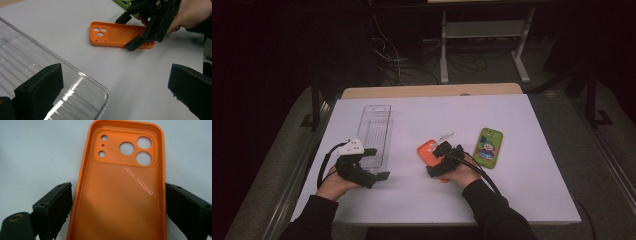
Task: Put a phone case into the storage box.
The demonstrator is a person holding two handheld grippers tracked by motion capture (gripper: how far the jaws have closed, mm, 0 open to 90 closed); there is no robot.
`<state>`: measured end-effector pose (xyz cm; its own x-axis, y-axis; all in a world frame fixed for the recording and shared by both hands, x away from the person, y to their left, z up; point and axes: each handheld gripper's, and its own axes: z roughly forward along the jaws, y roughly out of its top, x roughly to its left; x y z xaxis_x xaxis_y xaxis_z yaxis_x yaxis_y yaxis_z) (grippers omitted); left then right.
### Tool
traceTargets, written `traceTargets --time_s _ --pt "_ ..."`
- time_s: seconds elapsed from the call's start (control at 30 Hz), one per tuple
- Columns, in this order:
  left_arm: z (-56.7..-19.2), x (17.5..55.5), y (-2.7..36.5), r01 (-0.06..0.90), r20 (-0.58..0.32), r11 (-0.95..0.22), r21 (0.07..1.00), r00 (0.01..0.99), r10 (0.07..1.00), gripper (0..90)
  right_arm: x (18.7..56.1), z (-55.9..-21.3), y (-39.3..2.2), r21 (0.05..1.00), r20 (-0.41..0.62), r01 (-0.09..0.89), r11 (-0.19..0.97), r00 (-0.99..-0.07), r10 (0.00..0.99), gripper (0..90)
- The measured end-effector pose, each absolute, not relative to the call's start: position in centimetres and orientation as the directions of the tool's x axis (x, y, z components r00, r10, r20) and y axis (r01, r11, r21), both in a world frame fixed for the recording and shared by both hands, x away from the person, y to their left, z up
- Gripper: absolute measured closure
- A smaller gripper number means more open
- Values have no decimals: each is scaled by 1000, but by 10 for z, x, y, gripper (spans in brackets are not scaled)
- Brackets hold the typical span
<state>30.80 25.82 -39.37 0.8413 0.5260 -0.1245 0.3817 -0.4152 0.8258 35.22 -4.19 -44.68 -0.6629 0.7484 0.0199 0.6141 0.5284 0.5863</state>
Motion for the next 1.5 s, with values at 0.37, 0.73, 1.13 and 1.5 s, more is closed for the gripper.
traceTargets --time_s 0.37,0.73,1.13,1.5 --pt "-394 308 258 379 -118 -422 824 842 526 0 348 -448 -43 608 24 616 501 -644 764 144" --pt "-393 308 259 386 -130 -411 825 840 528 0 352 -445 -48 608 36 613 505 -656 753 149" --pt "-390 310 258 384 -135 -418 823 848 513 0 355 -419 -71 608 71 602 517 -690 720 149" --pt "-372 314 237 365 -154 -412 835 873 463 0 356 -400 -103 603 61 532 595 -774 630 149"
